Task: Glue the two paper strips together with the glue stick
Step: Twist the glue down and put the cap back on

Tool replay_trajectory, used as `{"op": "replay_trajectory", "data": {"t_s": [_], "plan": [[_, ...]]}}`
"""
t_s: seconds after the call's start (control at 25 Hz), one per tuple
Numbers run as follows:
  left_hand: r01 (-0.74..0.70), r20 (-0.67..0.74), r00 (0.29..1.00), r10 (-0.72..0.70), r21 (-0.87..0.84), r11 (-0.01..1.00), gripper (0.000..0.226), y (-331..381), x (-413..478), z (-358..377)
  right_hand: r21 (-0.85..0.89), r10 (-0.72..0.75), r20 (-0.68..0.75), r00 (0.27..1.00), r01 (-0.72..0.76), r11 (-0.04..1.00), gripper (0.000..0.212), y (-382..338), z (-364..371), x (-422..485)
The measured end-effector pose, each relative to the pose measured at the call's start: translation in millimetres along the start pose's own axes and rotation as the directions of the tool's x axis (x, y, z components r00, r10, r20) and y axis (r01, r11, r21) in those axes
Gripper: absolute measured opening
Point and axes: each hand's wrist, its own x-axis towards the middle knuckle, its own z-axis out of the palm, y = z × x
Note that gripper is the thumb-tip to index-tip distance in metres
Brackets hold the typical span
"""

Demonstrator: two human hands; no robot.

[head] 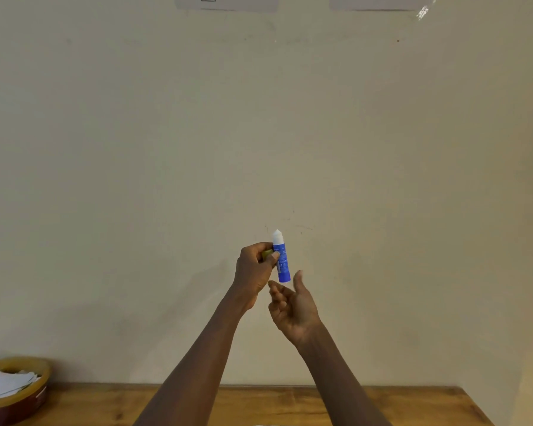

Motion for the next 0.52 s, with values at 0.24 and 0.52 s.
{"op": "replay_trajectory", "data": {"t_s": [0.24, 0.52], "plan": [[-0.058, -0.003, 0.998, 0.058, 0.020, 0.998, 0.021, 13.8, -0.5, 2.0, 0.186, -0.157, 0.077, 0.985, 0.140, 0.973, 0.020, 3.2, 5.6, -1.1], [-0.035, -0.025, 0.999, 0.034, -0.043, 0.998, 0.018, 11.4, -9.2, 0.2, -0.052, -0.113, 0.042, 0.993, 0.115, 0.992, 0.042, -1.5, 10.7, -12.2]]}}
